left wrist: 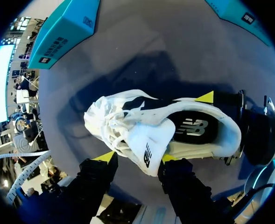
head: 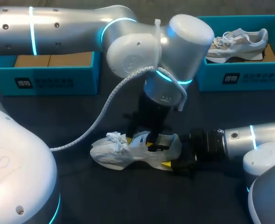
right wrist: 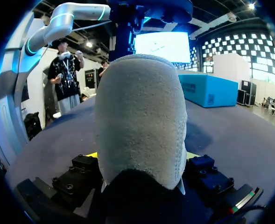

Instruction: Take the shoe out of the shoebox, open the shoe tongue, remove and reinsert the insole, then place the shoe into the shoebox

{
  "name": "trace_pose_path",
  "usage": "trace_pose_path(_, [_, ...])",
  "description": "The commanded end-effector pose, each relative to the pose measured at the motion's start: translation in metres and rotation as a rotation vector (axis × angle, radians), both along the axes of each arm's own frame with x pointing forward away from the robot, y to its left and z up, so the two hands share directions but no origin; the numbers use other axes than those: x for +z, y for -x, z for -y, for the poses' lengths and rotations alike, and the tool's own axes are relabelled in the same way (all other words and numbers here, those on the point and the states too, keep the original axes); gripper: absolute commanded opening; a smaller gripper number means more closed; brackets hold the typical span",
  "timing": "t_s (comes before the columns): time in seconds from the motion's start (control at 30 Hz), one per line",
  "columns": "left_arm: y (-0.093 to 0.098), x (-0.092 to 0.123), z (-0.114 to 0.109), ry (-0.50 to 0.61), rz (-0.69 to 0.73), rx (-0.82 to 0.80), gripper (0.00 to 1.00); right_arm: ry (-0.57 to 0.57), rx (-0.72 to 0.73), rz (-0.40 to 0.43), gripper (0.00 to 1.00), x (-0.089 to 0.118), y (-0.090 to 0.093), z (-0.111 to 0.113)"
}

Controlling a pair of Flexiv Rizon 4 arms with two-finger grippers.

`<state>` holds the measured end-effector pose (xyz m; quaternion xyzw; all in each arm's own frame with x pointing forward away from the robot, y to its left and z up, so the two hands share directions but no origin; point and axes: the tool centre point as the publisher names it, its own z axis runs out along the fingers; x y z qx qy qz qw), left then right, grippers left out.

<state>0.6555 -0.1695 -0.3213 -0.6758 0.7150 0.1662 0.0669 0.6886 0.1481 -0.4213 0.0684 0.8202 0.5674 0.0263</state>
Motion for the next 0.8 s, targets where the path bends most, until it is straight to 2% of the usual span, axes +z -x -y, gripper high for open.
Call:
trace_pose_path(0.03, [0.002,-0.002,0.006,-0.021,0.023,0.003,0.45,0.007,0.000,-0.003,0.00,0.002,0.001,-0.001])
trace_pose_path(0.2, [-0.001,-0.002,0.004,-0.035,0.066,0.016,0.33,0.007,0.000,-0.003,0.00,0.002,0.001,-0.001])
trace_pose_path(0.43, [-0.005,-0.002,-0.001,-0.034,0.107,0.009,0.35,0.007,0.000,-0.003,0.00,0.002,0.001,-0.001])
trace_pose_path(0.6, [-0.008,-0.003,-0.003,-0.035,0.120,0.002,0.30,0.007,0.000,-0.003,0.00,0.002,0.001,-0.001])
trace_pose_path(0.73, [-0.010,-0.004,-0.004,-0.029,0.132,-0.002,0.08,0.007,0.000,-0.003,0.00,0.002,0.001,-0.001])
trace_pose_path(0.8, [-0.011,-0.004,-0.005,-0.023,0.135,-0.002,0.07,0.007,0.000,-0.003,0.00,0.002,0.001,-0.001])
